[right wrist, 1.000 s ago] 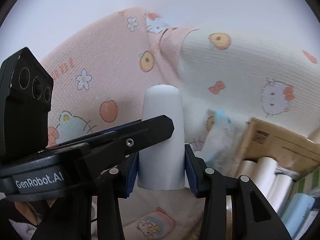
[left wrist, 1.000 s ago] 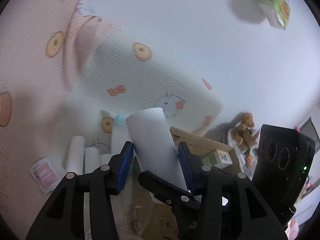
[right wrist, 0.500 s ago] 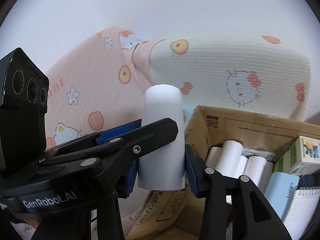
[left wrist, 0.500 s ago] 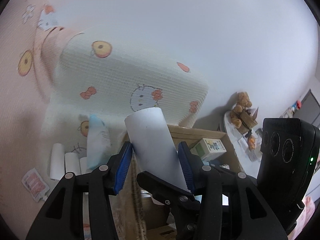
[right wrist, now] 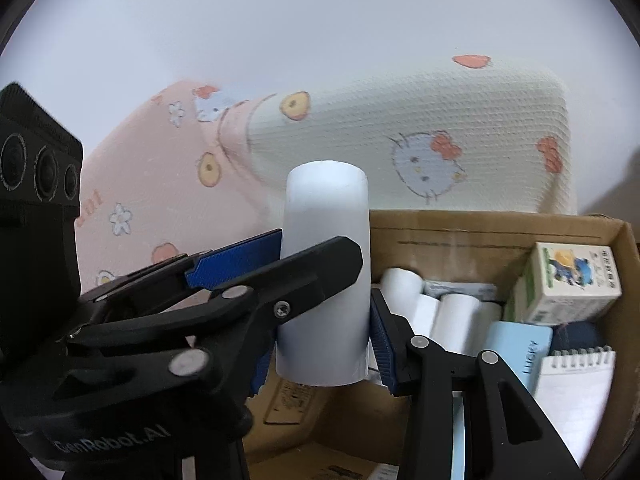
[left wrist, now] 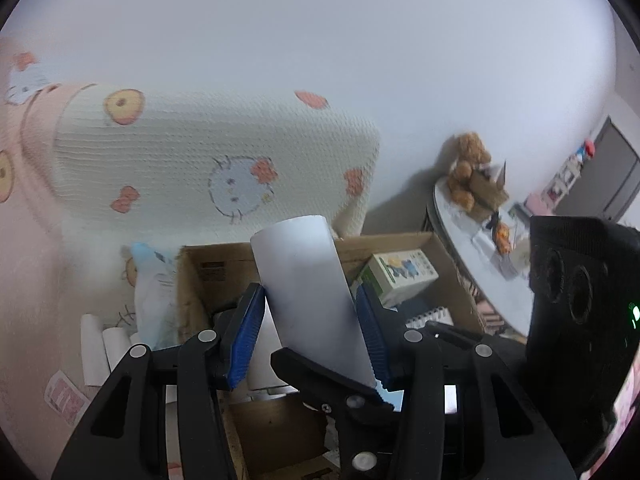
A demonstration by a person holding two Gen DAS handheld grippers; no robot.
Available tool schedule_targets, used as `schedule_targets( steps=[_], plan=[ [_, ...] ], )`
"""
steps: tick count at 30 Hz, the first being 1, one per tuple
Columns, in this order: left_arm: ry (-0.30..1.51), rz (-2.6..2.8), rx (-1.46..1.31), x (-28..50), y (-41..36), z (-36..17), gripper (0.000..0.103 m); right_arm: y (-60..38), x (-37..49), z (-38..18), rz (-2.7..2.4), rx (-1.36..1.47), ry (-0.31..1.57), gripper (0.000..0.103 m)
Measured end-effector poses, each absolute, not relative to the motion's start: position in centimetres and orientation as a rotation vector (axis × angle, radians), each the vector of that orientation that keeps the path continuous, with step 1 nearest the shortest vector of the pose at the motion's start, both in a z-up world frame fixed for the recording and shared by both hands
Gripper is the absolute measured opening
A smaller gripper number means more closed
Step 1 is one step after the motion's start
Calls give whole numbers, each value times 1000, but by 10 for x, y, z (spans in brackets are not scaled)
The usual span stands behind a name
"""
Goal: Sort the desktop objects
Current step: 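Carry the white tube in the left gripper over to the box, then lower the tube into the row of tubes and open the left gripper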
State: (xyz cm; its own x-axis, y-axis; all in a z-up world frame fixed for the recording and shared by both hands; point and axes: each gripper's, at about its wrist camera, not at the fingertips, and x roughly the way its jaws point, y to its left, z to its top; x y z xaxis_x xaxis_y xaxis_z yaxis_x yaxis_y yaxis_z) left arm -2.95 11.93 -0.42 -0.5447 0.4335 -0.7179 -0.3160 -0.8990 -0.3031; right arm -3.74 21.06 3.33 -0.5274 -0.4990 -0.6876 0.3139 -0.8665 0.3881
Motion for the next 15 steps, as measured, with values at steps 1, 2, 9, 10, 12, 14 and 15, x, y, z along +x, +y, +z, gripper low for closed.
schedule_targets(
  steps=[1,2,9,10,12,14,15],
  plan=[
    [-174,2423,-1192,-33,126,-4,51,213,-38,33,-2390,1178,-283,41],
    [-133,2420,-1194,-35,135,-4,51,215,-38,33,-2407,1186,-268,41],
    [3,2376,-1228,-40,169,-17,51,245,-44,24,-2465,1243,-329,41],
    [6,2368,-1245,-42,170,-21,51,247,-45,21,-2460,1261,-334,41],
    [-7,2350,-1271,-46,168,-27,51,250,-49,12,-2439,1298,-345,42],
    [-30,2323,-1306,-50,165,-34,51,251,-53,6,-2416,1317,-360,42],
    [-43,2311,-1324,-52,164,-38,51,252,-55,3,-2399,1332,-372,42]
  ],
)
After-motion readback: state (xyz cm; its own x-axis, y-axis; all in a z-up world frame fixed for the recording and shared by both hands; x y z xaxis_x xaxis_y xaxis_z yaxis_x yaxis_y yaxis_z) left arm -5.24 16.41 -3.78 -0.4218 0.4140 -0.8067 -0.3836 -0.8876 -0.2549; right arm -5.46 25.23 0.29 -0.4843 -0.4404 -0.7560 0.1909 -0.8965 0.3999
